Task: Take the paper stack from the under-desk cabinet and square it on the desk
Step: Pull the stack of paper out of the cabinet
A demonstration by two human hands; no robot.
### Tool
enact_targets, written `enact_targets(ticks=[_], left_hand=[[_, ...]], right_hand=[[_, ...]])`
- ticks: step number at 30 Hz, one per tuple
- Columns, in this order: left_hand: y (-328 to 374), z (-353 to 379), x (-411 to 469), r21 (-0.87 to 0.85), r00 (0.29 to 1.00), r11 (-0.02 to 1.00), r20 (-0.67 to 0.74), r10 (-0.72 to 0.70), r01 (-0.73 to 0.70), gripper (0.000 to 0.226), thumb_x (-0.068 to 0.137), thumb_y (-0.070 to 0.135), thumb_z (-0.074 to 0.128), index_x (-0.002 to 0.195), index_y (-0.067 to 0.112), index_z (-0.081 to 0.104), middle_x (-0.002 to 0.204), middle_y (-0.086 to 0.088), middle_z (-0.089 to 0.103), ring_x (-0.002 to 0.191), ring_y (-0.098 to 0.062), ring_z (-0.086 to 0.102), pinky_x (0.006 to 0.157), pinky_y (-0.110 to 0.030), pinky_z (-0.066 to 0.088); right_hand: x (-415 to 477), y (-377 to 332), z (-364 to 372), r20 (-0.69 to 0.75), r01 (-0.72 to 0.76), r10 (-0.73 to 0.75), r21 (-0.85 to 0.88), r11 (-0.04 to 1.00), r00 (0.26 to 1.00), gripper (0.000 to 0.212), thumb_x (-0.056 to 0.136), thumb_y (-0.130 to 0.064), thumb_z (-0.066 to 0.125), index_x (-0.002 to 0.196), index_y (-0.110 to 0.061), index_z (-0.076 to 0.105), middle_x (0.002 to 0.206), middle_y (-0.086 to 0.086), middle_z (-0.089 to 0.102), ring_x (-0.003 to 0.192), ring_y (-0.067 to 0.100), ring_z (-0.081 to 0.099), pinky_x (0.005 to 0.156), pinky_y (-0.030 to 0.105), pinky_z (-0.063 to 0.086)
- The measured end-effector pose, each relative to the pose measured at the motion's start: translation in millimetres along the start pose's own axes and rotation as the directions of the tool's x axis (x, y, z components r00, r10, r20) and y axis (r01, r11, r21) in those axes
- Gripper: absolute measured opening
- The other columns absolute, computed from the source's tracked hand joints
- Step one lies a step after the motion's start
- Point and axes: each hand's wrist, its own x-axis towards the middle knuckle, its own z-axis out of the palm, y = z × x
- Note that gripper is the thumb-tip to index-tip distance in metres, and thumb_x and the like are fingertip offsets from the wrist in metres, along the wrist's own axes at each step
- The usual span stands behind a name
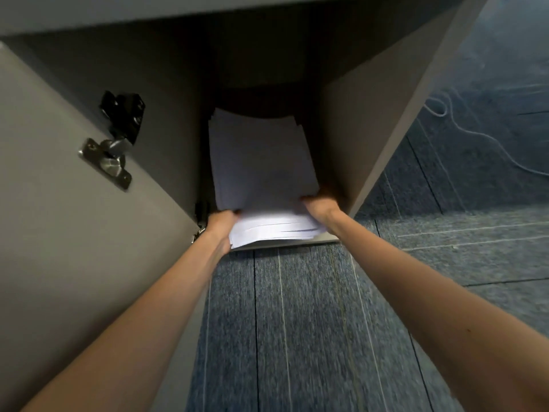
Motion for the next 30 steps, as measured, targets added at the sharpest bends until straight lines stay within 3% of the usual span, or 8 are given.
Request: enact_targets(ticks=[3,5,7,9,12,15,26,30], left_hand=[[18.3,-10.1,-45.9,0.012,1.000,1.000,-0.018,0.021,-0.021,0.056,0.091,0.002,0.056,0.143,0.001,0.037,0.147,-0.011,0.045,0.134,-0.030,0.043,0.115,-0.047,0.032],[32.0,-14.5,-80.8,0.031,1.000,1.000,-0.015,0.003,-0.003,0.067,0.093,0.008,0.055,0.151,0.007,0.020,0.155,-0.007,0.033,0.141,-0.027,0.035,0.117,-0.043,0.027],[46.6,-20.1,-115.0,0.041,0.999,0.998,-0.028,-0.037,0.038,0.070,0.095,0.009,0.053,0.153,0.008,0.014,0.158,-0.009,0.027,0.143,-0.029,0.032,0.117,-0.045,0.028],[61.0,-28.9,-149.3,0.026,0.997,0.997,-0.027,-0.075,0.076,0.065,0.094,0.008,0.053,0.150,0.006,0.020,0.154,-0.012,0.034,0.138,-0.032,0.039,0.113,-0.048,0.034],[79.4,-50.1,-198.0,0.041,0.991,0.990,-0.012,-0.133,0.134,0.052,0.093,0.005,0.054,0.142,0.004,0.036,0.141,-0.015,0.051,0.122,-0.034,0.054,0.105,-0.051,0.042],[93.8,-70.5,-248.1,0.059,0.975,0.975,0.040,-0.217,0.214,0.048,0.092,0.004,0.055,0.138,0.002,0.041,0.134,-0.018,0.056,0.106,-0.032,0.060,0.097,-0.048,0.048],[158.6,-119.9,-422.0,0.146,0.907,0.920,0.170,-0.385,0.363,0.055,0.091,0.012,0.061,0.141,0.003,0.040,0.136,-0.016,0.056,0.118,-0.035,0.059,0.088,-0.040,0.051],[182.9,-131.4,-482.5,0.176,0.885,0.912,0.229,-0.405,0.371,0.052,0.092,0.009,0.060,0.140,0.002,0.042,0.135,-0.017,0.057,0.117,-0.034,0.059,0.088,-0.038,0.049]], right_hand=[[-38.3,-14.6,-22.9,0.004,-0.070,0.069,0.081,0.994,0.998,0.027,0.088,-0.014,0.060,0.113,-0.003,0.060,0.109,0.011,0.067,0.081,0.023,0.062,0.075,0.036,0.055],[-65.2,-31.0,-41.1,0.000,-0.045,0.045,0.069,0.997,0.999,0.030,0.088,-0.013,0.060,0.116,0.000,0.058,0.109,0.010,0.065,0.088,0.027,0.062,0.075,0.035,0.052],[-93.9,-52.8,-62.5,-0.002,-0.055,0.055,0.038,0.998,0.998,0.039,0.090,-0.013,0.060,0.124,0.002,0.050,0.118,0.013,0.060,0.105,0.030,0.059,0.086,0.035,0.049],[-123.9,-76.9,-85.1,0.028,-0.082,0.082,0.010,0.997,0.996,0.046,0.090,-0.010,0.059,0.132,0.000,0.042,0.131,0.016,0.054,0.118,0.032,0.055,0.091,0.034,0.046],[-168.8,-106.5,-114.0,0.114,-0.126,0.126,-0.007,0.992,0.985,0.051,0.089,-0.006,0.059,0.135,-0.002,0.039,0.133,0.015,0.055,0.121,0.032,0.054,0.093,0.032,0.045],[-216.0,-120.7,-138.2,0.165,-0.228,0.227,-0.015,0.974,0.960,0.051,0.086,-0.005,0.063,0.132,-0.002,0.041,0.134,0.016,0.055,0.120,0.033,0.055,0.101,0.041,0.047],[-394.5,-177.9,-233.7,0.146,-0.409,0.394,0.099,0.907,0.908,0.033,0.088,0.002,0.057,0.121,0.002,0.056,0.123,0.018,0.062,0.116,0.036,0.058,0.101,0.046,0.047],[-446.4,-186.1,-261.3,0.115,-0.468,0.455,0.138,0.873,0.883,0.041,0.085,-0.003,0.063,0.124,0.002,0.054,0.125,0.014,0.062,0.116,0.034,0.058,0.100,0.045,0.047]])
